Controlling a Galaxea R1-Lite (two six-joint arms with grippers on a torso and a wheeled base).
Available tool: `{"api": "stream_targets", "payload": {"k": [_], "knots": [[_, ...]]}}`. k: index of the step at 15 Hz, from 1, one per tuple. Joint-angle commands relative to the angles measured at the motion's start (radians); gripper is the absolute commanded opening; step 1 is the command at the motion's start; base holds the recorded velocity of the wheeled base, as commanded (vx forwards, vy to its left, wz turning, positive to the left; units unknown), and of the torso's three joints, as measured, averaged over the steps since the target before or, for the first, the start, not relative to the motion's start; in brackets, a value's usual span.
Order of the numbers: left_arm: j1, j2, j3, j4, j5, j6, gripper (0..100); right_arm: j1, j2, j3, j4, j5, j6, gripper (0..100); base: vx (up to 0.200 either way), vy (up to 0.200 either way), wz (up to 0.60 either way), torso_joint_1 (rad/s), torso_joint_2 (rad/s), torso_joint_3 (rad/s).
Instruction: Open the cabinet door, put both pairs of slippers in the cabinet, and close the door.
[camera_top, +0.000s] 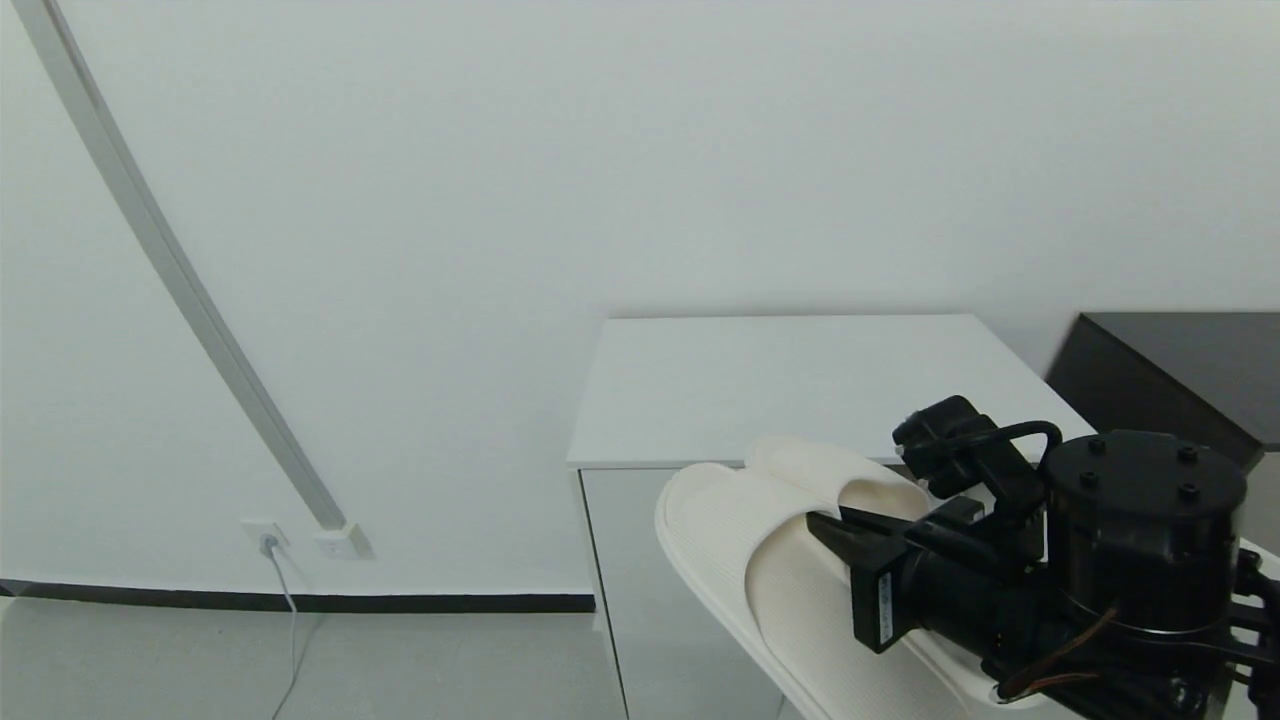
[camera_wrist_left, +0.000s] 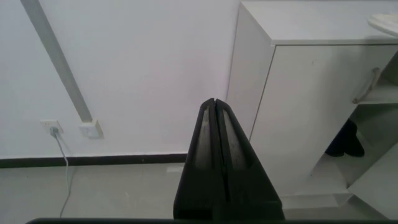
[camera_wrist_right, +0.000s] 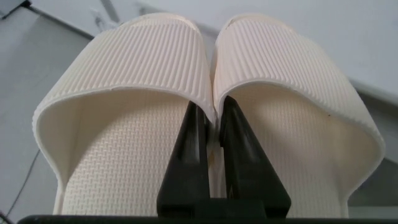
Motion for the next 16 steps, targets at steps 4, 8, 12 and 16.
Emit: {"api": "stream_targets", "payload": {"k": [4, 8, 12, 16], "knots": [[0.000, 0.001, 0.000, 0.000, 0.002, 0.000, 0, 0.000, 0.006, 0.007, 0.000, 0.003, 0.002, 0, -0.050, 0.000, 0.00, 0.001, 0.00, 0.001], [0.000, 0.001, 0.000, 0.000, 0.002, 0.001, 0, 0.000, 0.006, 0.007, 0.000, 0.003, 0.006, 0, 0.000, 0.000, 0.00, 0.000, 0.00, 0.000], [0.000, 0.001, 0.000, 0.000, 0.002, 0.001, 0, 0.000, 0.015, 0.007, 0.000, 0.002, 0.006, 0, 0.000, 0.000, 0.00, 0.000, 0.00, 0.000], [0.000, 0.001, 0.000, 0.000, 0.002, 0.001, 0, 0.000, 0.017, 0.013, -0.002, 0.002, 0.006, 0, 0.000, 0.000, 0.00, 0.000, 0.00, 0.000]]}}
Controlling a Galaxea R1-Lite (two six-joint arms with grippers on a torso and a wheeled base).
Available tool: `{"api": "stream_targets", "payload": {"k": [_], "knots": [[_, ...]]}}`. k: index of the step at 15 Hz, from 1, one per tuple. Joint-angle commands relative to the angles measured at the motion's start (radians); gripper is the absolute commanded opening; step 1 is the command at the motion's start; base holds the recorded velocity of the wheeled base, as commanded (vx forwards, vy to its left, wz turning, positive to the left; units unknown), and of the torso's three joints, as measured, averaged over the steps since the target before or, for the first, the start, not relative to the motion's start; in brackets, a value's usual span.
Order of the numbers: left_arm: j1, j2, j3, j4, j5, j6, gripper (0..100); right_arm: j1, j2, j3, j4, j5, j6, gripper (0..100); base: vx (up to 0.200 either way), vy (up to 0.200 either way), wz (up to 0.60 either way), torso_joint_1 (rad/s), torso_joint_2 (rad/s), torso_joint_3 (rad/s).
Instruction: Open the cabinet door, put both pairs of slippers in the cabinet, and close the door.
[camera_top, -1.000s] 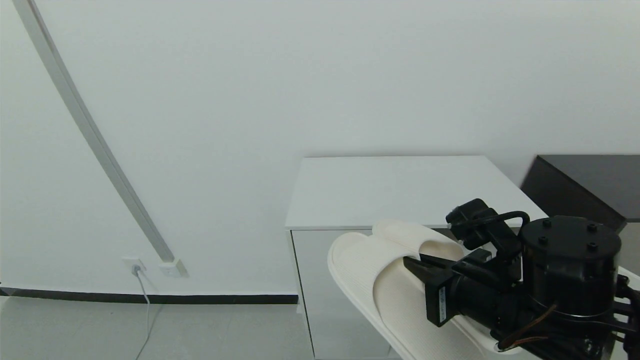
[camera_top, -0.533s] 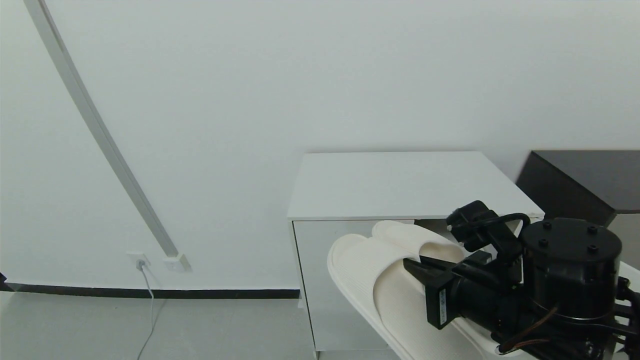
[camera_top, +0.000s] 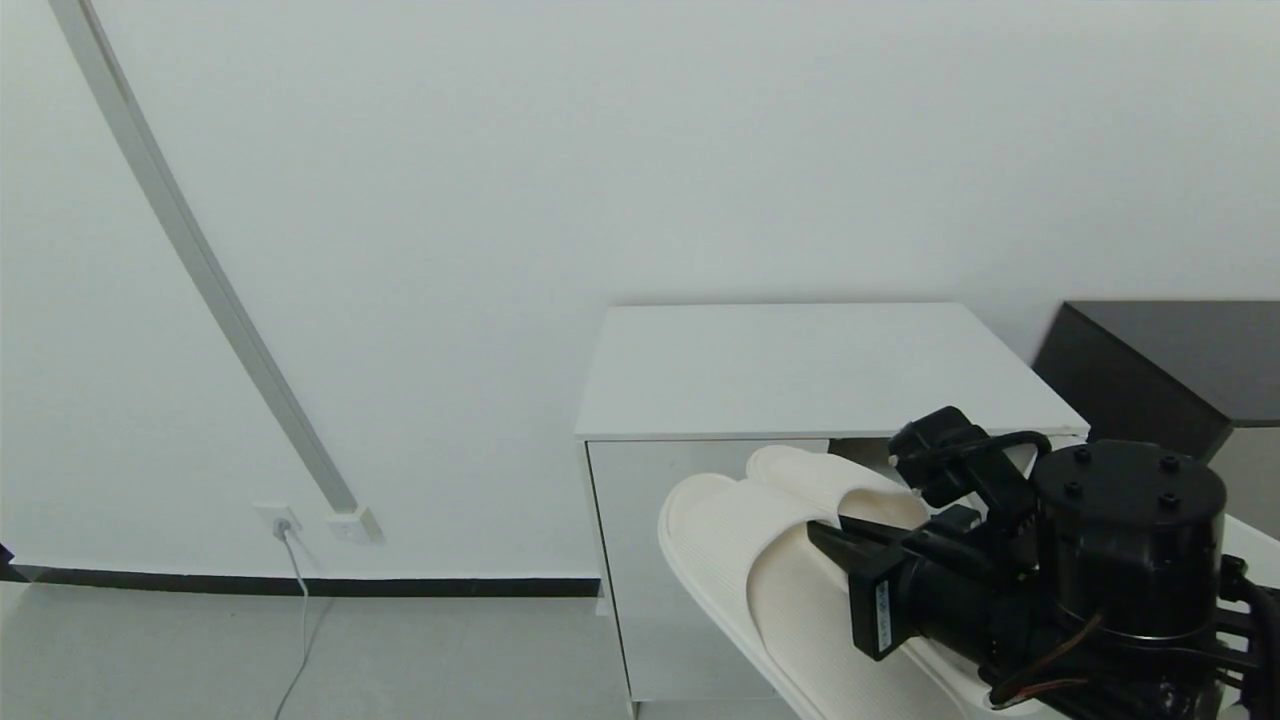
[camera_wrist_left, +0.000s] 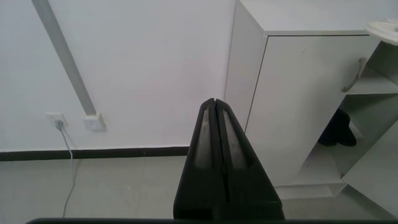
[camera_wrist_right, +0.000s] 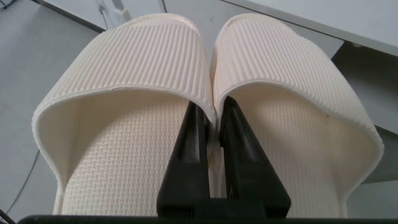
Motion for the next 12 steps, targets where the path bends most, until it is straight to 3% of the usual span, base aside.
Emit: {"api": "stream_targets", "payload": {"k": [1, 2, 12], "knots": [[0.000, 0.001, 0.000, 0.000, 0.000, 0.000, 0, 0.000, 0.004, 0.002, -0.001, 0.000, 0.000, 0, 0.000, 0.000, 0.00, 0.000, 0.00, 0.000], [0.000, 0.001, 0.000, 0.000, 0.000, 0.000, 0, 0.000, 0.004, 0.002, -0.001, 0.000, 0.000, 0, 0.000, 0.000, 0.00, 0.000, 0.00, 0.000], [0.000, 0.001, 0.000, 0.000, 0.000, 0.000, 0, -0.001, -0.005, 0.005, -0.001, -0.005, -0.006, 0, 0.000, -0.200, 0.00, 0.002, 0.00, 0.003]]}}
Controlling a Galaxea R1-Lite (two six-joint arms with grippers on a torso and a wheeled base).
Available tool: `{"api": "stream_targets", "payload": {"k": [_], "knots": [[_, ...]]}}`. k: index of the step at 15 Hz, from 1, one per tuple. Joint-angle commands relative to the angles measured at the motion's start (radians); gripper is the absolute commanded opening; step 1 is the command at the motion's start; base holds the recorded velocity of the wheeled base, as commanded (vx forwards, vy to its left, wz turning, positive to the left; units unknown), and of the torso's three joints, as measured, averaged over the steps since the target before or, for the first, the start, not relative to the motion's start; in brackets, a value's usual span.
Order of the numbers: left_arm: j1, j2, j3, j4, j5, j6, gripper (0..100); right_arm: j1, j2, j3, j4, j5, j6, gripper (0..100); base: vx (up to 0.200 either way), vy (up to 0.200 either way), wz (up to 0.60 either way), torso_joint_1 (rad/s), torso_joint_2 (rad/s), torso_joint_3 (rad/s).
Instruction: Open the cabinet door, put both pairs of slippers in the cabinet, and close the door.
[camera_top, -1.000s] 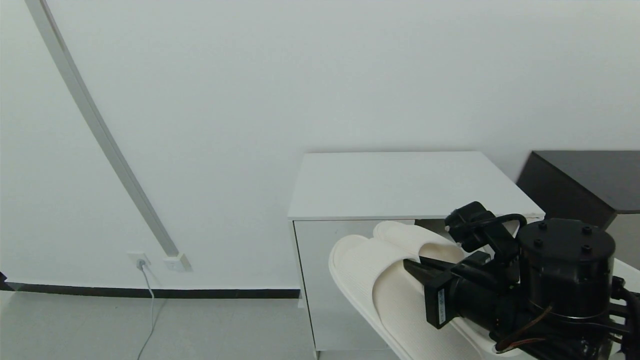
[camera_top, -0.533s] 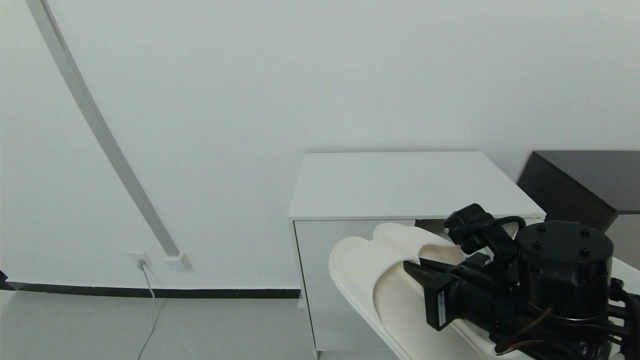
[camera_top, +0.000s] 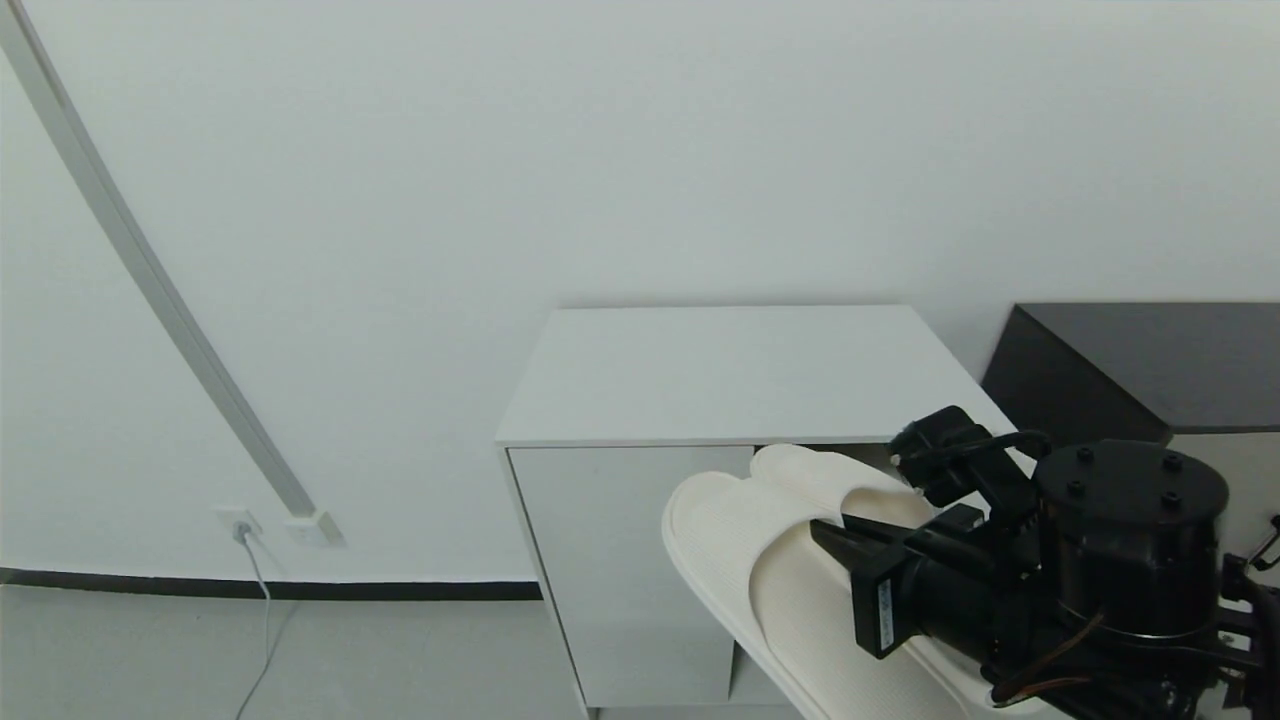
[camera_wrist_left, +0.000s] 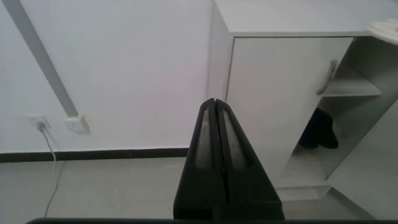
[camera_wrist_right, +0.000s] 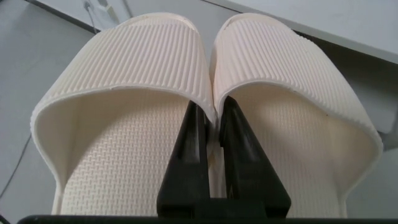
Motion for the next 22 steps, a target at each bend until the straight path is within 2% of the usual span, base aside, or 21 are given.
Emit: {"api": "stream_targets", "payload": {"k": [1, 8, 22], "knots": [[0.000, 0.001, 0.000, 0.000, 0.001, -0.001, 0, 0.001, -0.003, 0.001, 0.000, 0.001, 0.000, 0, 0.000, -0.200, 0.00, 0.007, 0.00, -0.007], [0.000, 0.001, 0.000, 0.000, 0.001, -0.002, 0, 0.001, -0.006, 0.011, 0.000, 0.002, 0.000, 0, 0.000, -0.200, 0.00, 0.001, 0.00, 0.006], [0.000, 0.001, 0.000, 0.000, 0.001, -0.001, 0, -0.002, 0.003, 0.055, -0.061, 0.004, -0.026, 0, 0.000, 0.000, 0.00, 0.000, 0.00, 0.000]]}}
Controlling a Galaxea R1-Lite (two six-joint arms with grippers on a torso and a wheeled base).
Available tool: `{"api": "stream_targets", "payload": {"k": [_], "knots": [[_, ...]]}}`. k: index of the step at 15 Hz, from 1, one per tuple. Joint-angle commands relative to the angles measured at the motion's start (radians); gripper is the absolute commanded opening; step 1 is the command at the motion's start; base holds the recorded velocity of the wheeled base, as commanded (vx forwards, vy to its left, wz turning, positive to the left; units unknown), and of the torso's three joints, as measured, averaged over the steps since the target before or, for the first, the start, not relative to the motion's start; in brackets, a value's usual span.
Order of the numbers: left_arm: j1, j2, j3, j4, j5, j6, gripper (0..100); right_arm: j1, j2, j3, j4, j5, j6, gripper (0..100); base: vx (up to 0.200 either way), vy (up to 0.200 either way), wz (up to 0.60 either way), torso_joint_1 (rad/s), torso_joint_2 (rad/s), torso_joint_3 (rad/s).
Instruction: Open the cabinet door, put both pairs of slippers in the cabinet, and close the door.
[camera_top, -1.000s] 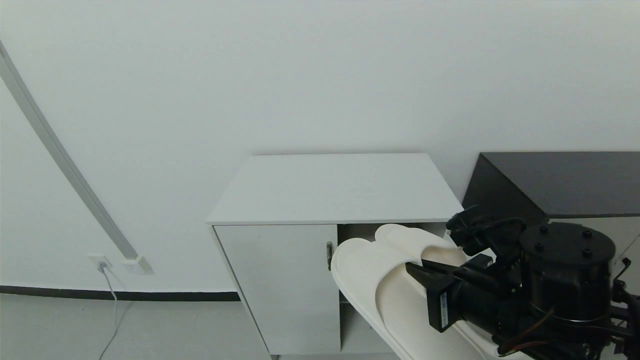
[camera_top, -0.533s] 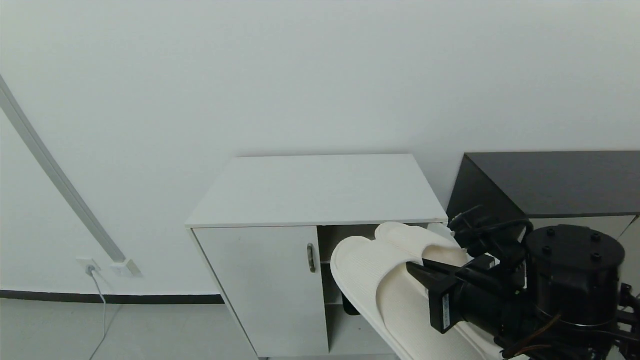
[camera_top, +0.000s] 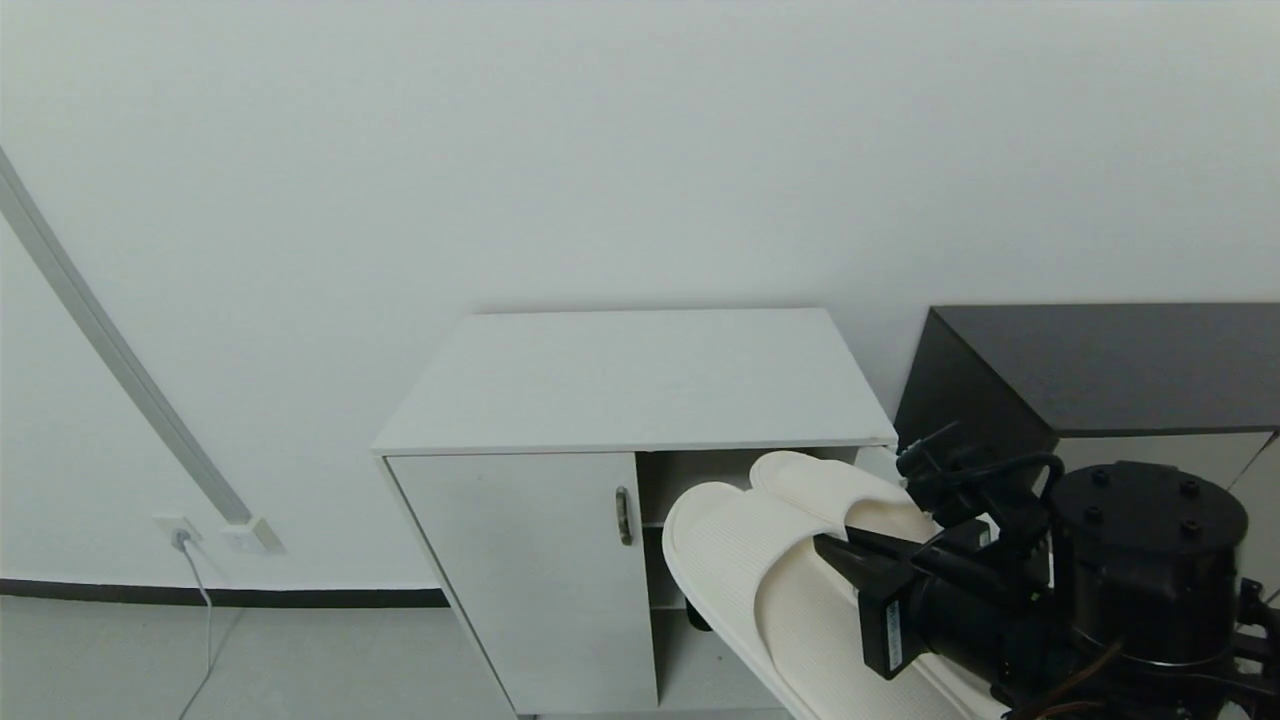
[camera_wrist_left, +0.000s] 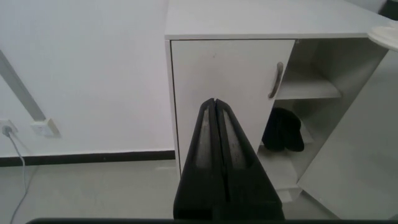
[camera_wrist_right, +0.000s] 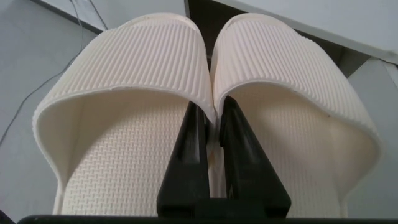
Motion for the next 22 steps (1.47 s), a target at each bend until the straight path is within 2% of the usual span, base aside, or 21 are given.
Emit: {"api": "stream_targets", "payload": {"k": [1, 7, 22], "knots": [[0.000, 0.001, 0.000, 0.000, 0.000, 0.000, 0, 0.000, 0.010, 0.009, -0.006, -0.001, 0.001, 0, 0.000, 0.000, 0.00, 0.000, 0.00, 0.000], [0.000, 0.001, 0.000, 0.000, 0.000, 0.000, 0, -0.001, 0.018, 0.015, -0.008, 0.006, 0.001, 0, 0.000, 0.000, 0.00, -0.139, 0.33, 0.180], [0.000, 0.001, 0.000, 0.000, 0.000, 0.000, 0, 0.000, 0.047, 0.028, -0.057, 0.002, -0.002, 0, 0.000, 0.000, 0.00, -0.200, 0.52, 0.316]]}}
